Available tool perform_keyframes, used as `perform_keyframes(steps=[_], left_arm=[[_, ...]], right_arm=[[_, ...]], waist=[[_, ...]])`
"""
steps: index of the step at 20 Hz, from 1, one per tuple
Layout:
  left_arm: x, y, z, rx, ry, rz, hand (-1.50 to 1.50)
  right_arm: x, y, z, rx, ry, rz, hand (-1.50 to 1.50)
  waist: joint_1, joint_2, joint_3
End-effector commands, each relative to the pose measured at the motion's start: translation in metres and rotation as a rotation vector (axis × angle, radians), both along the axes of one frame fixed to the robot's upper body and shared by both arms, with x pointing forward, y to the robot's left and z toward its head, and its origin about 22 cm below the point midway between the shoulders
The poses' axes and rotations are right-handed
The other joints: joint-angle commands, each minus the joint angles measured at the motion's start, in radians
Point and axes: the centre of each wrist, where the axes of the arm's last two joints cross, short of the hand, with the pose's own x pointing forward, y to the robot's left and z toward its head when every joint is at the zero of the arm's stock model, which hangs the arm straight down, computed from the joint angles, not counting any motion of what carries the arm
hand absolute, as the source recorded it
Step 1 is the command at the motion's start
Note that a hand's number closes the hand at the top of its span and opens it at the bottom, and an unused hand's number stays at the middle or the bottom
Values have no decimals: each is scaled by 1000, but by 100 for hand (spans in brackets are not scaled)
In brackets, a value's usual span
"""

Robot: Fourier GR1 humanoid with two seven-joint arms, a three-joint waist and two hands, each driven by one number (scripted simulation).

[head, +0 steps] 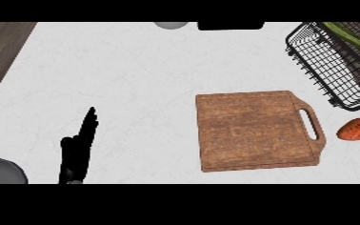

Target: Pick the squash from the cutting board and place it in the tiered basket

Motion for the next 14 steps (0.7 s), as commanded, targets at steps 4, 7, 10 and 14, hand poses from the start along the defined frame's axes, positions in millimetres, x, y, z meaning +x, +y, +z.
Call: perform_keyframes(steps=[4,7,10,14], left_arm=[[-14,5,-13,-9,18,46,0],[-14,17,-4,13,3,72,0],[-19,17,-6,17,17,78,0],[-1,5,2,5,1,55,0]], right_arm=[[-95,-42,16,26,-36,-52,-150],[-139,-50,-7,30,-9,-44,-150],[-184,-55,0,32,23,-19,-150],[-249,-50,-9,24,1,23,-150]], waist=[[-41,-9,-2],[-62,-13,-2],[-77,-15,-3],[-50,-5,-1]])
